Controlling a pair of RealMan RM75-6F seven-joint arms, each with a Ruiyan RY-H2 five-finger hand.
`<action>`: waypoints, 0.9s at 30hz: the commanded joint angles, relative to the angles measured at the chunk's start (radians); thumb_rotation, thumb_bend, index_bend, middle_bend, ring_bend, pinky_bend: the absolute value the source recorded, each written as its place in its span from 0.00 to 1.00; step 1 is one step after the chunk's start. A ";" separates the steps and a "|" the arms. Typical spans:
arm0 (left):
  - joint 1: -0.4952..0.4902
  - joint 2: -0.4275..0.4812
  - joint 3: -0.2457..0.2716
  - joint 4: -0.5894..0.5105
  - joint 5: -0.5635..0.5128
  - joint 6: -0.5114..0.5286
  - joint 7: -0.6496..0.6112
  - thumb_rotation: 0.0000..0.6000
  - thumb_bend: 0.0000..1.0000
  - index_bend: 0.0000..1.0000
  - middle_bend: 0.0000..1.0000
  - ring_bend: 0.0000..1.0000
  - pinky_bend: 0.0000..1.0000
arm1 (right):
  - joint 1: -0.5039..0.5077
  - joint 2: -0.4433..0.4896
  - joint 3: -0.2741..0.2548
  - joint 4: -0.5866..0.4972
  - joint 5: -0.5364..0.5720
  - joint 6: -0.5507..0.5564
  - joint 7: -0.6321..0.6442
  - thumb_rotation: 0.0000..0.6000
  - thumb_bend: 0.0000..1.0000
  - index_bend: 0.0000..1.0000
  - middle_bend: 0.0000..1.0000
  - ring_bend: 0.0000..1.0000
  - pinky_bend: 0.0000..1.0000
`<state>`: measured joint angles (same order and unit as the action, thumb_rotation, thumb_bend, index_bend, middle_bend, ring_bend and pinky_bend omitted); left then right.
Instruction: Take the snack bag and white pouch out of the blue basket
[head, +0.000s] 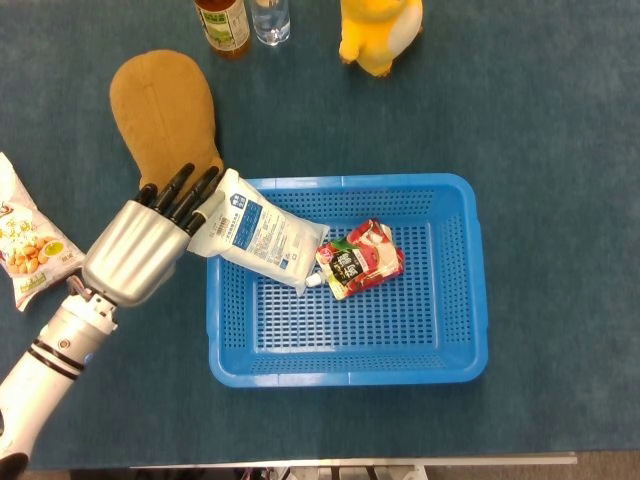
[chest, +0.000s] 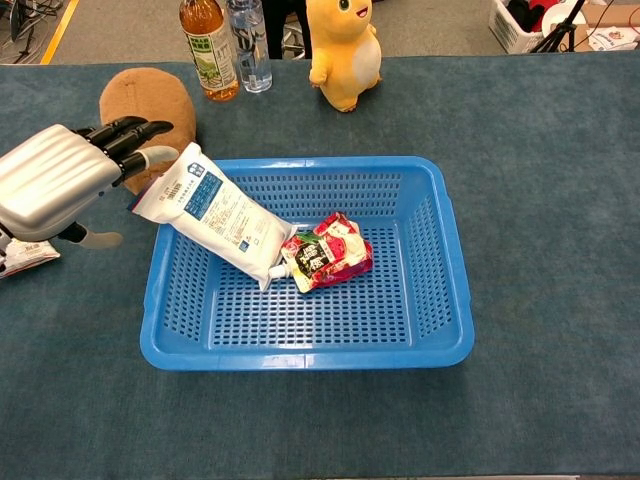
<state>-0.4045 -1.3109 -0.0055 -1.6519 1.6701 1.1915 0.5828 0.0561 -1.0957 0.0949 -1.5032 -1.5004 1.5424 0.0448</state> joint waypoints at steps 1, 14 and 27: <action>-0.010 -0.006 -0.001 0.013 0.011 -0.003 -0.005 1.00 0.02 0.14 0.04 0.07 0.37 | 0.000 0.001 0.000 0.000 0.000 0.000 0.001 1.00 0.08 0.25 0.32 0.28 0.46; -0.041 -0.028 0.004 0.069 0.051 0.004 -0.025 1.00 0.02 0.17 0.07 0.07 0.37 | -0.001 -0.004 0.000 0.005 0.002 -0.002 0.004 1.00 0.08 0.25 0.32 0.28 0.46; -0.077 -0.068 0.001 0.150 0.089 0.016 -0.057 1.00 0.04 0.18 0.08 0.08 0.37 | -0.006 -0.009 -0.002 0.012 0.006 -0.002 0.012 1.00 0.08 0.25 0.32 0.28 0.46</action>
<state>-0.4794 -1.3765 -0.0046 -1.5043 1.7566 1.2052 0.5287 0.0507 -1.1047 0.0929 -1.4909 -1.4946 1.5405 0.0568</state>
